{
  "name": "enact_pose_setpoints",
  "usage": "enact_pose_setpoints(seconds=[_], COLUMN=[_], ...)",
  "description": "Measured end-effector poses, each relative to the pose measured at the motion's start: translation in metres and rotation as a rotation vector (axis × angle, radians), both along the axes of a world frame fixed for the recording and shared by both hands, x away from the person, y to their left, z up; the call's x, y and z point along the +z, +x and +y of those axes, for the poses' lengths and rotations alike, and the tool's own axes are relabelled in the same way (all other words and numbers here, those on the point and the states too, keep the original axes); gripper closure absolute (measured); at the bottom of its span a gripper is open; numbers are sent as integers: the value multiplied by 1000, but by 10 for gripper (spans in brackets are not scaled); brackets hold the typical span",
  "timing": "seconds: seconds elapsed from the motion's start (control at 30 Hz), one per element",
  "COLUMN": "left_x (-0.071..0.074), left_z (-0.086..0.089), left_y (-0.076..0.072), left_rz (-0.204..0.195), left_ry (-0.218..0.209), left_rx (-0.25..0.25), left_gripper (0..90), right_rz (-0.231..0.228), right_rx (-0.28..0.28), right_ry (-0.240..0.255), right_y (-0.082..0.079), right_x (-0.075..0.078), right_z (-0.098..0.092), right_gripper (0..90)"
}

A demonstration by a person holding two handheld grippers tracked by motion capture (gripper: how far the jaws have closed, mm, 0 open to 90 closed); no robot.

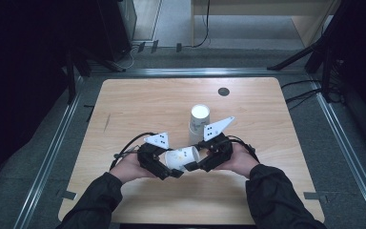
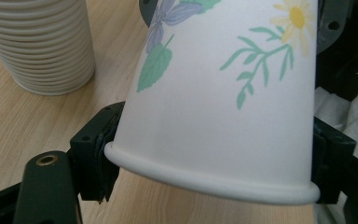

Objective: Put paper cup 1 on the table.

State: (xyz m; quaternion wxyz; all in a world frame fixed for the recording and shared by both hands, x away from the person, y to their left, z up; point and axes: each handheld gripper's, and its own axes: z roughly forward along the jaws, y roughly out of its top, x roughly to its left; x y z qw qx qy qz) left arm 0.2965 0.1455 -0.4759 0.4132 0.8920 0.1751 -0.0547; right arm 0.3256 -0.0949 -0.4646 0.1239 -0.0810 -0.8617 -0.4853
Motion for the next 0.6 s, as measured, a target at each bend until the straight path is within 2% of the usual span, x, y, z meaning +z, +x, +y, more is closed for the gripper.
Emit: enact_pose_setpoints(seconds=[0.23,0.47,0.6], left_x=[0,3,7], left_z=[-1,-1,2], left_y=[0,-1,-1], left_rz=[-6,-10,-21], left_ry=[9,26,25], left_rx=[-2,-10,-3], left_gripper=[239,244,243], right_rz=[5,0,-6], right_rx=[-3,6,12], right_ry=[-11,-1,15], right_y=[0,-1,-1], right_x=[-1,0,0], right_z=[0,-1,-1], right_gripper=[346,340,300])
